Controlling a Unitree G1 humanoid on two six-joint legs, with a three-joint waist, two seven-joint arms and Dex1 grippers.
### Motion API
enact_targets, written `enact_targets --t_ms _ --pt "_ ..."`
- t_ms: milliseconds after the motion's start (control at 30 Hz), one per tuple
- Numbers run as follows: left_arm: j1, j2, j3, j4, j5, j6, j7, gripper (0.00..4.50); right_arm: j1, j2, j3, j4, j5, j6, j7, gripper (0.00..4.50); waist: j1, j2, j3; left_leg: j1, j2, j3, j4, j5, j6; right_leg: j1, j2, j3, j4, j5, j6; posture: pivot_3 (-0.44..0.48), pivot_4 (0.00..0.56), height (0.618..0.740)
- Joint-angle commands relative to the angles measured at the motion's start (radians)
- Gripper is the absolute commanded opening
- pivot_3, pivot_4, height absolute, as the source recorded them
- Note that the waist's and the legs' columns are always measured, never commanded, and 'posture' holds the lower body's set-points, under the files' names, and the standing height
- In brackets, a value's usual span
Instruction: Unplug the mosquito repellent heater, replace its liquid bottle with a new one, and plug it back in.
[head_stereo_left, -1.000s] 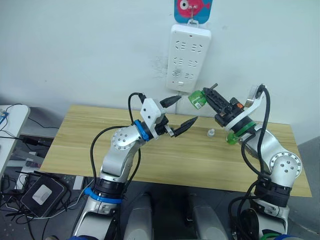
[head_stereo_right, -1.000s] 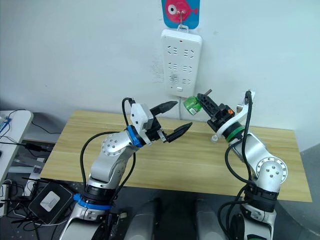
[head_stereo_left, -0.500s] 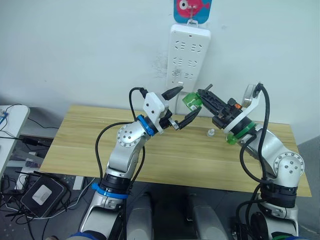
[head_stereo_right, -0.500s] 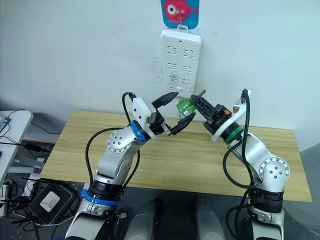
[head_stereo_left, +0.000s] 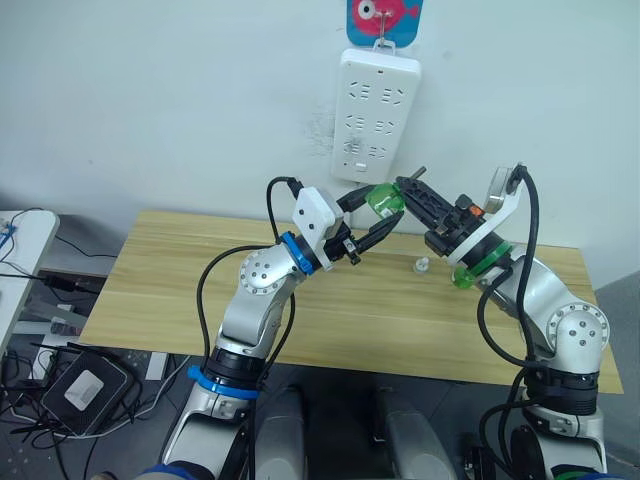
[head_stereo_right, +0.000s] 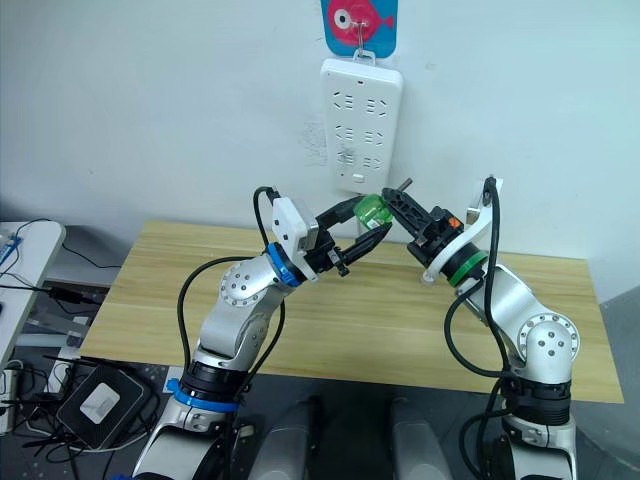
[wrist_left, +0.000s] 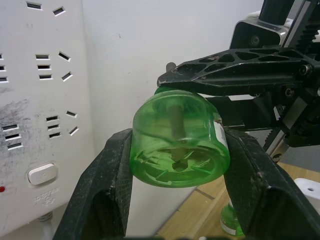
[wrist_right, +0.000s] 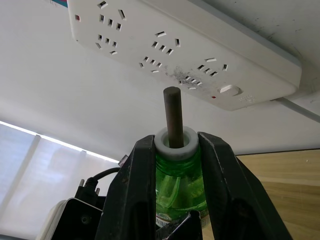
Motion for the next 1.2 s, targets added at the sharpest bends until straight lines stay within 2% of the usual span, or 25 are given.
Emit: enact_targets --t_ms 33,133,267,367,467,500,567,633,767,1033,1200 --pt "-0.015 -0.005 0.010 -0.033 -0.019 -0.002 0.008 2.22 0.014 -0.023 0.014 -0.058 0.037 0.010 0.035 0.87 0.000 0.000 0.000 0.000 0.000 0.000 0.000 0.000 0.000 0.000 0.000 0.000 0.000 0.000 0.000 0.067 0.277 0.740" --pt "-0.015 0.000 0.007 -0.030 -0.011 0.004 0.008 2.22 0.017 -0.063 0.033 -0.063 0.005 0.031 0.058 0.87 0.000 0.000 0.000 0.000 0.000 0.000 0.000 0.000 0.000 0.000 0.000 0.000 0.000 0.000 0.000 0.064 0.277 0.740" --pt "-0.021 -0.002 0.010 -0.015 -0.012 -0.002 0.007 2.22 0.021 -0.134 0.046 -0.068 0.006 0.067 0.110 2.24 0.000 0.000 0.000 0.000 0.000 0.000 0.000 0.000 0.000 0.000 0.000 0.000 0.000 0.000 0.000 0.047 0.277 0.740" --pt "-0.025 -0.005 0.011 -0.003 -0.015 -0.010 -0.002 2.22 0.037 -0.227 0.037 -0.077 0.041 0.118 0.143 3.28 0.000 0.000 0.000 0.000 0.000 0.000 0.000 0.000 0.000 0.000 0.000 0.000 0.000 0.000 0.000 0.036 0.280 0.740" --pt "-0.031 -0.007 0.011 0.021 -0.013 -0.025 -0.012 2.22 0.094 -0.444 -0.018 -0.081 0.118 0.239 0.220 4.35 0.004 0.000 0.000 -0.001 -0.001 0.000 0.000 0.000 0.000 0.000 0.000 0.000 -0.001 0.000 0.000 0.027 0.283 0.740" --pt "-0.032 -0.008 0.013 0.027 -0.015 -0.029 -0.014 2.22 0.114 -0.520 -0.039 -0.077 0.127 0.277 0.262 4.46 0.006 0.000 0.000 -0.001 -0.001 0.000 0.000 0.000 0.000 0.001 -0.001 0.000 -0.002 0.000 0.000 0.023 0.286 0.740" --pt "-0.027 -0.009 0.014 0.036 -0.017 -0.039 -0.018 2.22 0.161 -0.677 -0.082 -0.047 0.093 0.361 0.360 4.46 0.005 0.000 0.000 -0.002 -0.002 0.000 0.000 0.000 0.000 0.001 -0.001 0.000 -0.005 0.000 0.001 0.011 0.289 0.740" --pt "-0.018 -0.012 0.014 0.042 -0.017 -0.050 -0.019 2.22 0.210 -0.813 -0.097 -0.007 -0.023 0.419 0.451 4.46 0.003 0.000 0.000 -0.002 -0.001 0.000 0.000 0.000 0.001 0.002 -0.001 0.000 -0.007 0.001 0.001 0.003 0.288 0.740" --pt "0.001 -0.031 0.007 0.052 -0.006 -0.069 -0.003 2.22 0.300 -1.000 0.026 0.069 -0.413 0.360 0.640 4.46 0.000 0.000 0.000 0.000 -0.001 0.001 0.000 0.000 0.001 0.004 0.001 0.000 -0.010 -0.002 0.007 0.006 0.291 0.740" --pt "0.030 -0.035 0.002 0.024 0.003 -0.067 0.017 2.22 0.262 -0.991 0.221 0.306 -0.878 0.192 0.794 4.46 0.000 0.000 0.000 0.000 -0.001 0.002 0.000 0.000 0.000 0.004 0.001 0.002 -0.011 -0.002 0.008 0.035 0.294 0.740" --pt "0.043 -0.027 0.003 0.010 0.007 -0.065 0.032 2.22 0.227 -0.960 0.258 0.430 -1.046 0.144 0.860 4.46 0.003 0.000 0.000 0.000 0.000 0.002 0.000 0.000 0.000 0.004 0.000 0.002 -0.013 -0.001 0.009 0.046 0.295 0.740"
